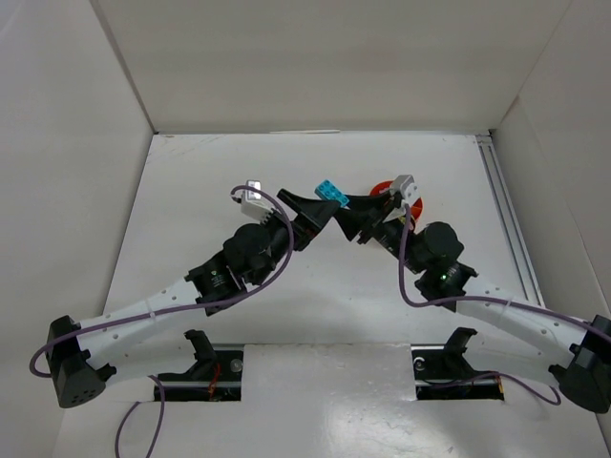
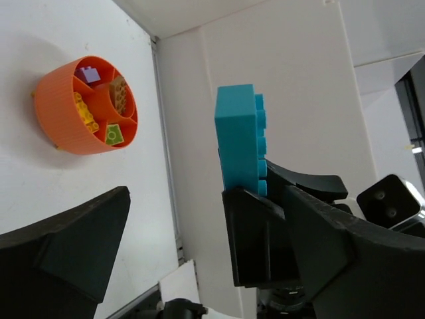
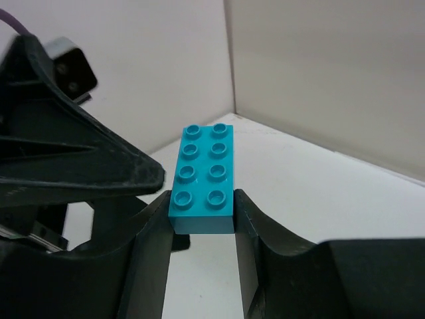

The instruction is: Sort the legos into containers by color

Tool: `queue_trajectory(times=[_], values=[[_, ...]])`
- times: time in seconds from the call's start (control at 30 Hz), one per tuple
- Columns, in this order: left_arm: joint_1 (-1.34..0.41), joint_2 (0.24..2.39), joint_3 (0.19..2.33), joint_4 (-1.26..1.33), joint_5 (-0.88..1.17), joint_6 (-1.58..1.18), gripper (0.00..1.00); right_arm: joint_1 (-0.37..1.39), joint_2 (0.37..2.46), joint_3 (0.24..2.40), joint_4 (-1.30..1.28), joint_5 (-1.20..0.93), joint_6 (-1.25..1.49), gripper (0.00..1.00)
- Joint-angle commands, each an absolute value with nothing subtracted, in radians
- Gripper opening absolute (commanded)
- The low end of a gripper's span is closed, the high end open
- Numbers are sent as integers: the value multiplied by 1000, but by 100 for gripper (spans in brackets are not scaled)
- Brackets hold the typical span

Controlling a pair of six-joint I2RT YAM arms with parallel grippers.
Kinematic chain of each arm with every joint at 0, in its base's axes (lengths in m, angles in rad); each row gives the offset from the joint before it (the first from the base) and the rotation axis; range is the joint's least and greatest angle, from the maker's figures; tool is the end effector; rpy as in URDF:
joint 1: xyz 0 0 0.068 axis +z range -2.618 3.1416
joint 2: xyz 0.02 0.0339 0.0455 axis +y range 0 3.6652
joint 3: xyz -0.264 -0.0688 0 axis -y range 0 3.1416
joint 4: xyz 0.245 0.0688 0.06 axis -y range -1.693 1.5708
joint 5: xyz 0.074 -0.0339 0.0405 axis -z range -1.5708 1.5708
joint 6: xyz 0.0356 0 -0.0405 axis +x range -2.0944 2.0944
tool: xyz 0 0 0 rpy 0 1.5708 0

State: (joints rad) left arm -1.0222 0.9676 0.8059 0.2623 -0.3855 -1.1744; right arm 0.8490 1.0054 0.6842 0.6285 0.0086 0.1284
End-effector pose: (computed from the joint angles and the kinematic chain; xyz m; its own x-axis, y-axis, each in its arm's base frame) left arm 0.1304 -0.1877 0.3614 -0.5291 -0.7733 -0.3493 0.2782 0.2308 -0.9324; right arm 0.1551 0.1758 0.3492 0.1028 0.3106 -0.9450 -0.7646 0.6323 0.1246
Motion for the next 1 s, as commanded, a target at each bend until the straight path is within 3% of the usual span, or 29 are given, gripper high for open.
queue_trajectory(times=[0.0, 0.23, 0.4, 0.57, 0.7, 0.87, 0.97], values=[[-1029, 946, 836, 250, -370, -1149, 100, 824, 989, 718, 461, 67, 94, 8], [-1019, 925, 868, 169, -400, -1057, 100, 645, 976, 770, 180, 5, 75, 8], [-921, 936, 946, -44, -411, -919, 100, 418, 977, 955, -185, -69, -50, 8], [-744, 1034, 1002, -205, -263, -763, 100, 238, 1093, 1190, -555, 47, -207, 8], [-655, 1060, 974, -190, -163, -698, 100, 95, 1204, 1299, -589, -27, -306, 8], [-609, 1042, 957, -169, -173, -623, 100, 57, 1385, 1434, -684, -230, -573, 8], [-580, 1042, 957, -169, -153, -601, 100, 28, 1478, 1509, -715, -229, -623, 8]])
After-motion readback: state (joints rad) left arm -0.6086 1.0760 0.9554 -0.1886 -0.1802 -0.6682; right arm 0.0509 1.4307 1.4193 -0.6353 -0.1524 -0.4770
